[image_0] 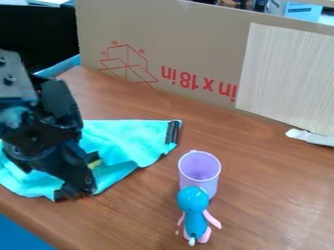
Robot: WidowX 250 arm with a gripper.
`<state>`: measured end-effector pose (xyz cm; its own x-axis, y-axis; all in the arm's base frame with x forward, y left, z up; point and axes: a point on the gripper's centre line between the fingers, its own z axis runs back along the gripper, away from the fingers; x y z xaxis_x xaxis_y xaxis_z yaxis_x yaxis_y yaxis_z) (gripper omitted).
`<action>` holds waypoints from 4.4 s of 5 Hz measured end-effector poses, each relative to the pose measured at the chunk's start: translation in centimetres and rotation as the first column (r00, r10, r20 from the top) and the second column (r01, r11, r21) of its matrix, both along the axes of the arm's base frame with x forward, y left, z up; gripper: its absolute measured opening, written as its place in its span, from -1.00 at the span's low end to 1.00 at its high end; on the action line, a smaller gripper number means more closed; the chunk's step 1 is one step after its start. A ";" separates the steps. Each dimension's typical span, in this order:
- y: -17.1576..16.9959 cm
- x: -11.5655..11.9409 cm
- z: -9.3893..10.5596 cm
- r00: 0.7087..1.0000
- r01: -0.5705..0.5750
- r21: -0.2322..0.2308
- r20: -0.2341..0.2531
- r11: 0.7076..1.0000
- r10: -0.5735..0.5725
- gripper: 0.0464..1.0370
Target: Unfold the cloth from the bottom right to the top left. Yellow figure on the cloth.
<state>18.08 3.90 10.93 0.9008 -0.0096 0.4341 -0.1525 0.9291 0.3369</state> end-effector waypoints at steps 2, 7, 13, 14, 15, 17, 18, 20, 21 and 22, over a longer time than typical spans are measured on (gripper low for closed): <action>0.5 2.0 -2.3 0.996 -0.075 -0.011 0.044 0.997 0.075 0.93; 0.7 5.5 -3.4 0.987 -0.141 0.041 0.083 0.989 0.137 0.93; 1.3 6.0 -4.7 0.985 -0.153 0.086 0.089 0.985 0.145 -0.78; 0.8 5.5 -3.6 0.985 -0.143 0.061 0.107 0.988 0.136 -0.97; 0.5 5.0 -2.6 0.984 -0.138 0.040 0.115 0.990 0.133 -0.99; 1.4 4.6 0.1 0.985 -0.169 -0.011 0.024 0.986 0.169 -0.99; 3.2 5.3 2.4 0.971 -0.237 -0.033 -0.016 0.971 0.237 -0.99; 7.2 7.6 4.8 0.918 -0.357 -0.033 -0.196 0.934 0.344 -0.99; 8.5 8.8 4.7 0.888 -0.397 -0.002 -0.253 0.918 0.384 -0.99; 10.0 10.5 3.7 0.861 -0.438 0.008 -0.283 0.899 0.422 -0.99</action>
